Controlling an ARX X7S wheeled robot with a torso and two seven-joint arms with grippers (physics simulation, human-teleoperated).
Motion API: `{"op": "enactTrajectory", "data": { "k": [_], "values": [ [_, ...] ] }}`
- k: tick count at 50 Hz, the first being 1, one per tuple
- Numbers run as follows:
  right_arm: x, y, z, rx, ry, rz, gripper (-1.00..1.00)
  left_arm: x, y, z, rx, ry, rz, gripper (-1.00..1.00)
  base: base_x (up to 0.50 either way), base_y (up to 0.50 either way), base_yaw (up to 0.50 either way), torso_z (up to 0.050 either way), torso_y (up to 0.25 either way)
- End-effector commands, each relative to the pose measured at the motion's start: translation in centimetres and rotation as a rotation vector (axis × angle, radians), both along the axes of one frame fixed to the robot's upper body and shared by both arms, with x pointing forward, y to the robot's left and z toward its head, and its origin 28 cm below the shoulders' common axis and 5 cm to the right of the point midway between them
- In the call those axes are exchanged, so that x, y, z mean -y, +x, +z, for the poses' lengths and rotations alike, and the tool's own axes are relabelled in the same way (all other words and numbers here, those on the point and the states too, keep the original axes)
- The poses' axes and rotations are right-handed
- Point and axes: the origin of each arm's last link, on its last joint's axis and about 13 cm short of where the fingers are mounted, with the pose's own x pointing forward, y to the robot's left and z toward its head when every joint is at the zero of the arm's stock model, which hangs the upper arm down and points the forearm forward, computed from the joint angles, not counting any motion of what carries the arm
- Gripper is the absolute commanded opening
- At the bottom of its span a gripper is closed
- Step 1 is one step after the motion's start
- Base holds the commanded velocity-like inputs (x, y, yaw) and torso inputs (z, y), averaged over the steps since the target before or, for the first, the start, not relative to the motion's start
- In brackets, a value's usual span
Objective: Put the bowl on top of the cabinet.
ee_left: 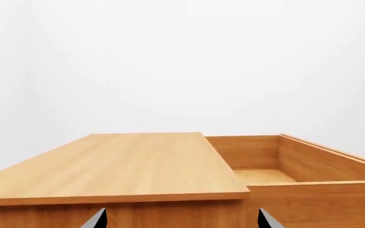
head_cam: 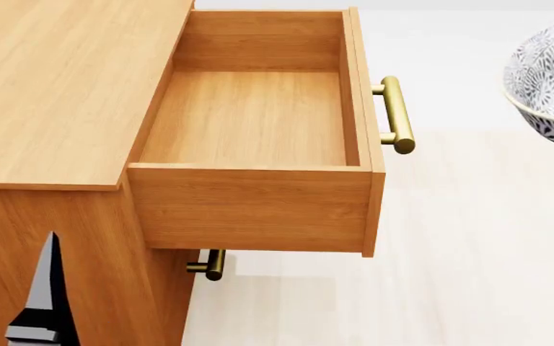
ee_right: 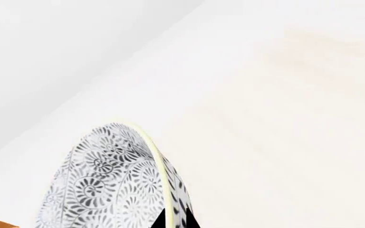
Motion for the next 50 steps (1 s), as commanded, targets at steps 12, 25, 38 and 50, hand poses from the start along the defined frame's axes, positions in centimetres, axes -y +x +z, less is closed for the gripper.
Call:
{"op": "enactTrajectory", "data": {
  "k": [12,25,38,50],
  "values": [
    [-4.7,2.1,9.9,0.158,-0.065,0.100,-1.00,-0.3,0.5,0.5,0.027,-0.019,0.005,1.00,0.00,0.00,0.00,0.000,0.000],
    [-9.3,4.3,10.3,0.215,-0.012,0.213,-1.00,-0.1,0.5,0.5,0.017,-0.015,-0.017,1.00,0.00,0.00,0.00,0.000,0.000],
    [-12.9,5.5,9.9,0.244,0.018,0.314,-1.00,-0.2,0.4,0.6,0.019,-0.024,-0.016,1.00,0.00,0.00,0.00,0.000,0.001],
    [-15.9,5.8,9.7,0.273,0.043,0.449,-1.00,-0.4,0.3,0.8,0.025,-0.043,-0.010,1.00,0.00,0.00,0.00,0.000,0.000]
  ]
}}
